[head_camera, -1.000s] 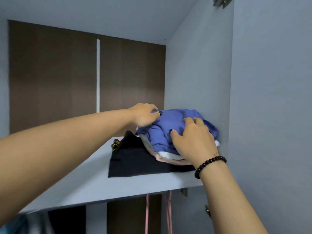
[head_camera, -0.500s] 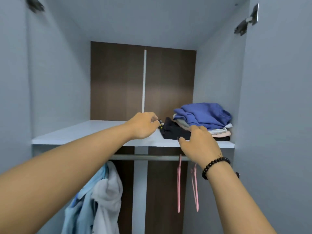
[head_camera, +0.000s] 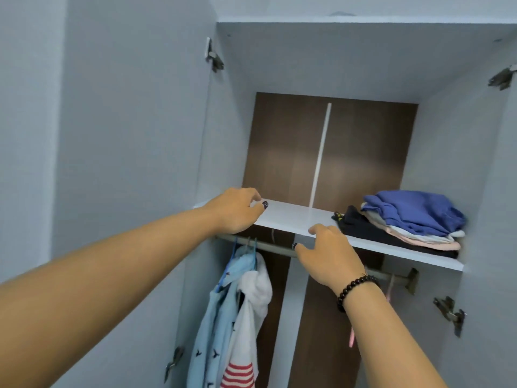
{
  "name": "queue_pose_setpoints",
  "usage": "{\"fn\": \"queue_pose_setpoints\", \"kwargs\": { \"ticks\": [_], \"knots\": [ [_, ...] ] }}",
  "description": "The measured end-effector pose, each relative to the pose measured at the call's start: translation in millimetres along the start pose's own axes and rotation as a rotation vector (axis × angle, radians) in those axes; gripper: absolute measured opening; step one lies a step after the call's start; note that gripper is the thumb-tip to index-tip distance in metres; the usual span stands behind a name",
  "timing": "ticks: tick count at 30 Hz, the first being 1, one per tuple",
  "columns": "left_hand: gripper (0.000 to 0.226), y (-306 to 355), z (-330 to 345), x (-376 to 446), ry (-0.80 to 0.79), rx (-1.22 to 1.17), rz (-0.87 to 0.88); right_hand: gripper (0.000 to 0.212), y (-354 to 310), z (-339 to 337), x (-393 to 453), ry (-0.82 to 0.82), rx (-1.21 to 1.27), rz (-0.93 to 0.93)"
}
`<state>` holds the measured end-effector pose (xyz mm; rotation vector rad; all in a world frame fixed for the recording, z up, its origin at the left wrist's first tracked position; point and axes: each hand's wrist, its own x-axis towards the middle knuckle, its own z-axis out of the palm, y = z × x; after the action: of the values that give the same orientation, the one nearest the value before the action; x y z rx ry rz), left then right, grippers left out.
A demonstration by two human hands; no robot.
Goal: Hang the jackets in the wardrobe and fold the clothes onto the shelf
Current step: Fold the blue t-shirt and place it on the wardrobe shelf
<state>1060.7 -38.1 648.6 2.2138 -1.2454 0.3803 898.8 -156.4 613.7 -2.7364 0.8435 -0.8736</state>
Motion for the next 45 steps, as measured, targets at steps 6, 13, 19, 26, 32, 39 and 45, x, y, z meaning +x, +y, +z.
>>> {"fn": "queue_pose_setpoints", "kwargs": {
  "ticks": [6, 13, 19, 26, 32, 39, 45],
  "knots": [
    [0.046, -46.9, -38.4, -74.5, 0.052, 0.163, -0.193, 0.046, -55.4, 28.3, -21.3, -0.139, 0.084, -0.173],
    [0.036, -87.4, -96.6, -151.4, 0.236, 0.224, -0.309, 0.047, -141.7, 67.9, -62.1, -0.253, 0.239, -0.33],
    [0.028, -106.6, -150.6, -162.2, 0.459, 0.218, -0.339, 0.063, -214.8, 82.0, -70.8, -0.255, 0.409, -0.386],
    [0.047, -121.3, -164.3, -155.2, 0.444, 0.097, -0.291, 0.09, -280.6, 103.3, -69.6, -0.142, 0.651, -0.4],
    [0.023, -129.0, -161.0, -141.3, 0.307, 0.024, -0.332, 0.101, -295.7, 132.5, -69.4, -0.077, 0.729, -0.326],
    [0.02, -130.5, -152.3, -140.6, 0.387, 0.075, -0.324, 0.093, -290.1, 146.9, -71.6, -0.093, 0.691, -0.384],
    [0.021, -113.9, -140.1, -141.5, 0.454, 0.125, -0.347, 0.084, -275.8, 147.6, -79.2, -0.093, 0.614, -0.437]
  ]
}}
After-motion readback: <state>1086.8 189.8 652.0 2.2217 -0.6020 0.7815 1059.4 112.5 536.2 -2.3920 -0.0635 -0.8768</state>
